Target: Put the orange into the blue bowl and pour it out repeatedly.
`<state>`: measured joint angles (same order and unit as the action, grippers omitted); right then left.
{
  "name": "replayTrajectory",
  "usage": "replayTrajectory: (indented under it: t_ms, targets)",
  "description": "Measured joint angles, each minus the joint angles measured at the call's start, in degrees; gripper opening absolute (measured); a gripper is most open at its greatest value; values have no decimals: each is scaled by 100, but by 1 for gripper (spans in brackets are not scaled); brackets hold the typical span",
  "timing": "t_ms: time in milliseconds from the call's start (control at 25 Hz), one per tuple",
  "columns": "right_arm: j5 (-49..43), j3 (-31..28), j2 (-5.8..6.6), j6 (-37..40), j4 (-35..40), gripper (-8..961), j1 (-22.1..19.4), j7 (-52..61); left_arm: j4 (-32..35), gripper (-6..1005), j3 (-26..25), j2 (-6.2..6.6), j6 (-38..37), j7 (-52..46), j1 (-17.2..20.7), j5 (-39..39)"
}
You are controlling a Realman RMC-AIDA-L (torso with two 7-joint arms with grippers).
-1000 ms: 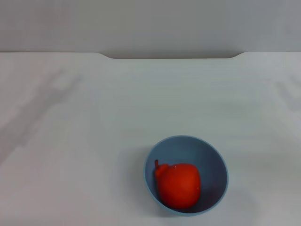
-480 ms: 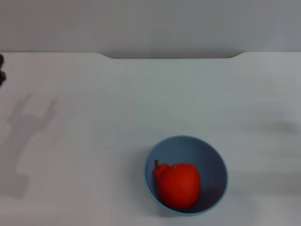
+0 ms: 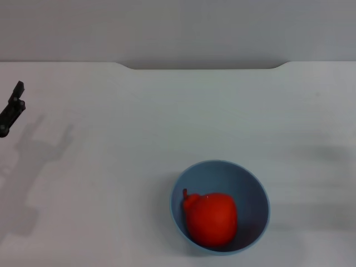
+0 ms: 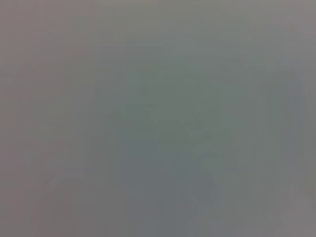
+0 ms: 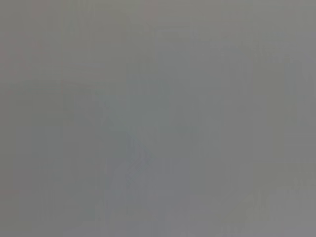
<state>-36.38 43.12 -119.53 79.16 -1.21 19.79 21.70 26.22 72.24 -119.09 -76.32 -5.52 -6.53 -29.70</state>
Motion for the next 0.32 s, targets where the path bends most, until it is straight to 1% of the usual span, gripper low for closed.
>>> replayTrajectory:
  t_ms: [80, 320]
  targets:
    - [0, -15, 6, 27, -4, 530, 30, 7, -2, 784, 1, 0, 84, -213, 0, -1]
    - [0, -47, 12, 35, 20, 530, 87, 10, -13, 784, 8, 0, 197, -349, 24, -5]
